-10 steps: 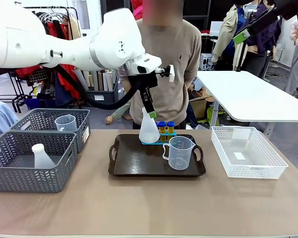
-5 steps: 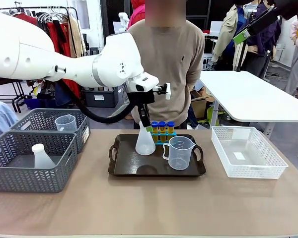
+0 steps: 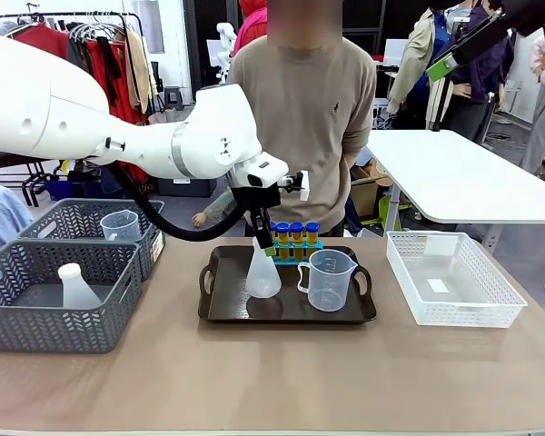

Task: Prepare the laboratory tools.
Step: Pick up one Small flask and place it on the Handle tray.

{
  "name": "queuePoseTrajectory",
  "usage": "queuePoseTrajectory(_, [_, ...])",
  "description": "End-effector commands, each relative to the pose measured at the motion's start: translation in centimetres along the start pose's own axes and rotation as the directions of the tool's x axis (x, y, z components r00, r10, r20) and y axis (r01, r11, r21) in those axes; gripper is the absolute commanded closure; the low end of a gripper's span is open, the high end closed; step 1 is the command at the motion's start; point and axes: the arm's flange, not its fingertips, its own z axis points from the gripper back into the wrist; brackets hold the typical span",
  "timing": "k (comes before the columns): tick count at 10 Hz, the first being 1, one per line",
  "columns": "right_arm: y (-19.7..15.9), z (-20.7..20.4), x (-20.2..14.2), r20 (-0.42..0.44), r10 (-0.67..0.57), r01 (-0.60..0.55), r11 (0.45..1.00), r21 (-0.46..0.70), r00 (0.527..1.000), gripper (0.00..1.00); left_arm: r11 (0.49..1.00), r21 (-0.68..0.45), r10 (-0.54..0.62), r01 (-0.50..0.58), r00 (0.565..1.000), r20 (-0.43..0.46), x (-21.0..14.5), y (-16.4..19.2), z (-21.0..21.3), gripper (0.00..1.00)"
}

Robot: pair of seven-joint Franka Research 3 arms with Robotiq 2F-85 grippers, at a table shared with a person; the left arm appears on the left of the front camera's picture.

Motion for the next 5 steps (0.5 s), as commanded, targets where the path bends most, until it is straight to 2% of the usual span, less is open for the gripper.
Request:
queuePoseTrajectory(1, [0.1, 0.1, 0.0, 0.001, 0.004, -0.004, 1.000, -0.001, 1.000, 0.00, 1.000, 0.004, 0.001, -0.001, 1.000, 0.024, -1.0, -0.2, -0.6, 1.00])
queuePoseTrajectory(5, [0.1, 0.1, 0.0, 0.001, 0.004, -0.004, 1.000, -0.001, 1.000, 0.00, 1.000, -0.002, 0.024, -0.024, 1.000, 0.016, -1.8, 0.1, -1.6, 1.00])
